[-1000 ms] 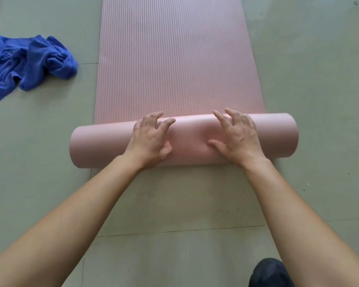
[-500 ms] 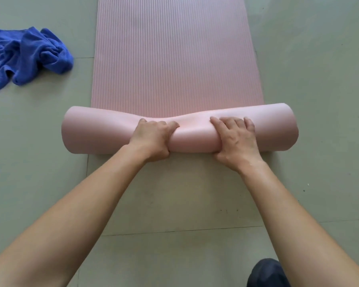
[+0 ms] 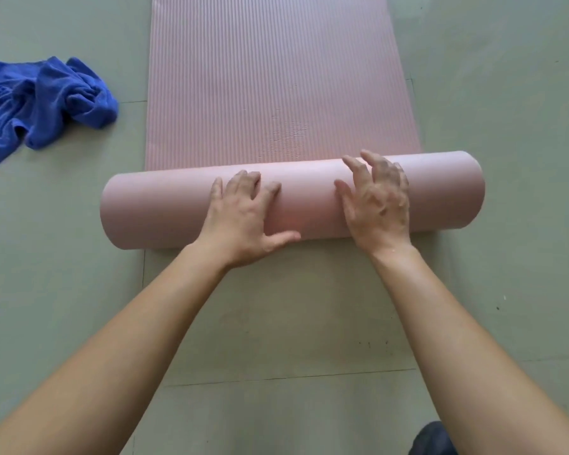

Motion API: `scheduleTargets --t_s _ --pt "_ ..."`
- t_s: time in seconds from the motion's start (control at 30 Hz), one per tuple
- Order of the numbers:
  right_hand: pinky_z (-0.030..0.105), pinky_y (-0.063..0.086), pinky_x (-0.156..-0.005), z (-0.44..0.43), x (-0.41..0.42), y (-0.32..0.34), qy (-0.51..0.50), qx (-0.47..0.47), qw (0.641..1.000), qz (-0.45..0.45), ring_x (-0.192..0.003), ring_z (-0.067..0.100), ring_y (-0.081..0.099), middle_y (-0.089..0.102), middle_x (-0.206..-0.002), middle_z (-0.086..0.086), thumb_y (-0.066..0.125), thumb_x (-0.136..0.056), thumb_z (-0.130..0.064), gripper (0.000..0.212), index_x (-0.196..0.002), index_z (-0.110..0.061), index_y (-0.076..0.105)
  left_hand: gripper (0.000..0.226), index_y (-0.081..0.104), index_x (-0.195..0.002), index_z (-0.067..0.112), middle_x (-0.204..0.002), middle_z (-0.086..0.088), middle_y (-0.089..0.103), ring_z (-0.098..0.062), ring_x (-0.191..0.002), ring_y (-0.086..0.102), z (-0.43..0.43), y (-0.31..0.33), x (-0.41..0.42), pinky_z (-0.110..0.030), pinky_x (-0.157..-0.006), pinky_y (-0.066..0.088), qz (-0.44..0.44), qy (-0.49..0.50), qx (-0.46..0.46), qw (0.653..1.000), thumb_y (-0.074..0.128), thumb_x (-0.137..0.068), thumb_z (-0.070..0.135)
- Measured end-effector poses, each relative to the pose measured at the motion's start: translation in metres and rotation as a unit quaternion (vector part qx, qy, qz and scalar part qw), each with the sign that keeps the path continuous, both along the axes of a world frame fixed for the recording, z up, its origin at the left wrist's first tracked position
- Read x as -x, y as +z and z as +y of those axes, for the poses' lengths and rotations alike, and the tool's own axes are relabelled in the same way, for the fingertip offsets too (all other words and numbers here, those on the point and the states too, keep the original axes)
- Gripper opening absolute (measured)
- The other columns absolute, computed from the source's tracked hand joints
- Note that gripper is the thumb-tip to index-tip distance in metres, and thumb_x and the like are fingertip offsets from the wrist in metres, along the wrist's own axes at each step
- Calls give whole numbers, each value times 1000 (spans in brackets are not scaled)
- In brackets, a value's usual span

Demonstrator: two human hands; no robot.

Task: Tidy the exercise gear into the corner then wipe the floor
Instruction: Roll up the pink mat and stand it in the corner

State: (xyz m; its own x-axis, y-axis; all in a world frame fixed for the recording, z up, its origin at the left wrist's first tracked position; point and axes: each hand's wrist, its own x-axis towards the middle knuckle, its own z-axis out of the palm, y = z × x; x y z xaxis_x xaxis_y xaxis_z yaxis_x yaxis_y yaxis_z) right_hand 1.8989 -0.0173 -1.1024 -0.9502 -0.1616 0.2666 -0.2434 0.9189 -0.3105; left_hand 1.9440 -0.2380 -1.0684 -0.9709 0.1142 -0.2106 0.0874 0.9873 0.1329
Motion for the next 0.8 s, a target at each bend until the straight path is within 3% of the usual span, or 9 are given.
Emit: scheduleTargets --t_s 0.07,0.13,0.23,0.37,0.53,0.6,0.67,0.73,0.8 --pt "56 25 -117 -1 -7 -2 22 0 1000 -11 -135 37 44 51 -143 17 53 -95 -35 45 -135 -15 58 129 -3 -154 23 -161 -16 5 -35 -150 0 5 -14 5 -60 -116 -1 -76 -22 115 990 62 -60 83" --pt "55 11 -121 3 -15 -4 59 -13 994 -91 -148 34 25 34 -157 17 54 -88 -35 62 -147 -17 45 132 -10 -153 21 -160 -18 5 -38 -149 2 9 -25 12 -62 -115 1 -80 -15 149 985 75 -62 66" --pt "55 -3 -123 15 -23 -9 116 -86 977 -158 -155 31 -2 4 -167 14 65 -76 -39 97 -159 -21 18 101 18 -150 24 -146 -11 38 -32 -138 34 11 -33 17 -55 -112 22 -37 -4 117 992 74 -67 36" --pt "54 -4 -122 23 -20 6 119 -158 963 -185 -154 30 0 5 -167 10 81 -60 -61 130 -159 -27 5 74 41 -138 31 -119 -3 61 -29 -104 60 7 -12 18 -39 -90 40 -31 -14 68 997 68 -69 34" --pt "49 24 -117 29 0 48 163 -189 936 -248 -133 27 41 47 -143 0 80 -57 -55 110 -152 -37 28 60 52 -114 32 -98 1 67 -26 -90 62 0 34 33 -35 -74 53 -183 -48 -1 982 75 -60 44" --pt "45 31 -113 29 9 58 183 -185 907 -330 -130 25 48 52 -142 -1 81 -52 -58 114 -152 -38 29 72 48 -124 34 -110 2 64 -23 -97 60 -6 44 38 -37 -83 53 -287 -35 -47 956 81 -60 39" --pt "47 26 -117 28 16 58 177 -164 896 -372 -137 23 43 47 -150 0 82 -52 -59 122 -156 -36 23 89 34 -142 31 -133 -2 52 -24 -119 52 -9 46 37 -39 -100 46 -342 -16 -74 937 81 -66 31" --pt "47 23 -119 25 20 50 141 -141 921 -333 -142 25 37 39 -156 5 79 -64 -57 111 -156 -33 24 88 23 -151 24 -151 -9 32 -27 -139 32 -10 41 31 -43 -113 30 -257 -12 -43 965 72 -78 32" --pt "47 30 -115 18 22 38 81 -100 968 -216 -138 31 42 44 -152 12 70 -81 -48 79 -150 -26 40 72 28 -150 22 -150 -11 33 -30 -140 30 -7 35 21 -47 -111 27 -80 -6 -27 996 59 -87 33"
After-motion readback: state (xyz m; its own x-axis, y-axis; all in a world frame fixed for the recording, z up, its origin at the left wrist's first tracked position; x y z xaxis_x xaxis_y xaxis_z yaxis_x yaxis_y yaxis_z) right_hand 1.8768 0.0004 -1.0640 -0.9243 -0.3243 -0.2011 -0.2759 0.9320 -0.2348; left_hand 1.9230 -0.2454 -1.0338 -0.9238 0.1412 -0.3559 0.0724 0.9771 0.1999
